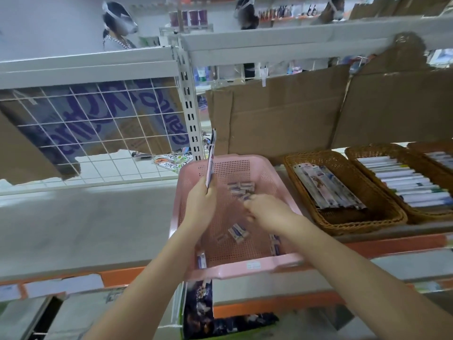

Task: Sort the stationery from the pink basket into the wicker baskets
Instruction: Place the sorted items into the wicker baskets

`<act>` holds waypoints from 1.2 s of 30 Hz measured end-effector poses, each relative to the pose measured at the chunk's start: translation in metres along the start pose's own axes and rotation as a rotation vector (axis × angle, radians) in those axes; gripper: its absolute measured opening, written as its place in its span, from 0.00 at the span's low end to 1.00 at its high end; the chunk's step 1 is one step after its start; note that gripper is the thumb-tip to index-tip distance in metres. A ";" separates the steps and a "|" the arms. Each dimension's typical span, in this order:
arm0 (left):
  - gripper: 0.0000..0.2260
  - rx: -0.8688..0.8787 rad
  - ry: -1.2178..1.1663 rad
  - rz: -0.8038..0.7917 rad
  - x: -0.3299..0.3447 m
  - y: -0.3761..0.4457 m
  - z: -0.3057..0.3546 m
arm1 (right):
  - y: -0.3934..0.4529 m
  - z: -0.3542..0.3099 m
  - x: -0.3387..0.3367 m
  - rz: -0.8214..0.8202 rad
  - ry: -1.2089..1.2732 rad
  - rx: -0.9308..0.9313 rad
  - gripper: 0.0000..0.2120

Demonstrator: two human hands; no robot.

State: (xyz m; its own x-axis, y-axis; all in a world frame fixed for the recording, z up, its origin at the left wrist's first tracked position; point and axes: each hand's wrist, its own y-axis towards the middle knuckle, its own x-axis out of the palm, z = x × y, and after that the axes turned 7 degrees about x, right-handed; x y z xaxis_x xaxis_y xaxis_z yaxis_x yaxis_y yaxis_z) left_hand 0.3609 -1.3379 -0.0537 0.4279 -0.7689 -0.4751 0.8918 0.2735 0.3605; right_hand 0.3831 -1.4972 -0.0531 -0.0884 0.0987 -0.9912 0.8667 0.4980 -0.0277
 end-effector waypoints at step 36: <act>0.16 0.025 -0.313 0.114 0.224 -0.042 0.148 | -0.092 0.265 -0.030 -0.002 0.046 0.073 0.10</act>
State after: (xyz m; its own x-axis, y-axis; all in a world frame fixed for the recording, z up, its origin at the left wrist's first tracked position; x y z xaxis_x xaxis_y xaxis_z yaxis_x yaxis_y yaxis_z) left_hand 0.3975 -1.6069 -0.0568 0.4550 -0.8756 -0.1621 0.8352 0.3565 0.4187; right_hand 0.4358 -1.7747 -0.0556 -0.1108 0.1381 -0.9842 0.9000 0.4339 -0.0405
